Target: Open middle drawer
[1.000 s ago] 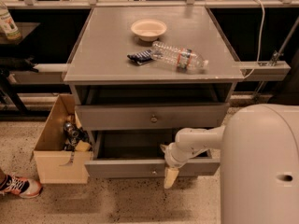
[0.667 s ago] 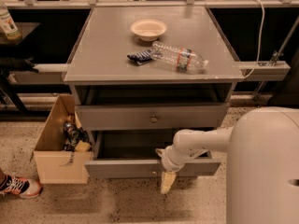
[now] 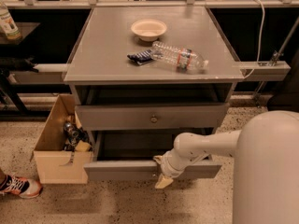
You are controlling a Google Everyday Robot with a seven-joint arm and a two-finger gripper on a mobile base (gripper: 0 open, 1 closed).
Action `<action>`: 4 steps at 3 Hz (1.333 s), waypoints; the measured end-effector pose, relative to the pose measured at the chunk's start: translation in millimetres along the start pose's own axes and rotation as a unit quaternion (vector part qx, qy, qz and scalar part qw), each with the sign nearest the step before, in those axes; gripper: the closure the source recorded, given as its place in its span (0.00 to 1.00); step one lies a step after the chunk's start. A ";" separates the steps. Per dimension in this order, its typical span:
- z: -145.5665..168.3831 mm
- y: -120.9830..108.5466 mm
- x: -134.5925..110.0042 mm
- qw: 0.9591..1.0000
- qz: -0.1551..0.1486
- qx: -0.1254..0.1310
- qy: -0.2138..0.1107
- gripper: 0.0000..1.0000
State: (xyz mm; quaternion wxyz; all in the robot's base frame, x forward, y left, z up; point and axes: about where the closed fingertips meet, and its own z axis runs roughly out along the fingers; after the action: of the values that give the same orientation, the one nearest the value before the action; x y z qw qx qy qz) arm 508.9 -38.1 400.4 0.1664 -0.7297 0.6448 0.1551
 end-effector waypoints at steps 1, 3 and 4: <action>-8.5 9.9 -7.0 1.000 -0.003 0.003 -0.013 0.72; -15.2 15.5 -18.4 1.000 -0.015 0.004 -0.024 0.00; -15.2 15.5 -18.4 1.000 -0.015 0.004 -0.024 0.00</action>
Offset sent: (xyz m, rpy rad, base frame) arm -0.0233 0.0131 0.0360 0.0735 -0.0298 0.0442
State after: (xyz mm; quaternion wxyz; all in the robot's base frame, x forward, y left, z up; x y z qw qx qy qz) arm 491.4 -30.1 421.5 0.1868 -0.7346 0.6304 0.1675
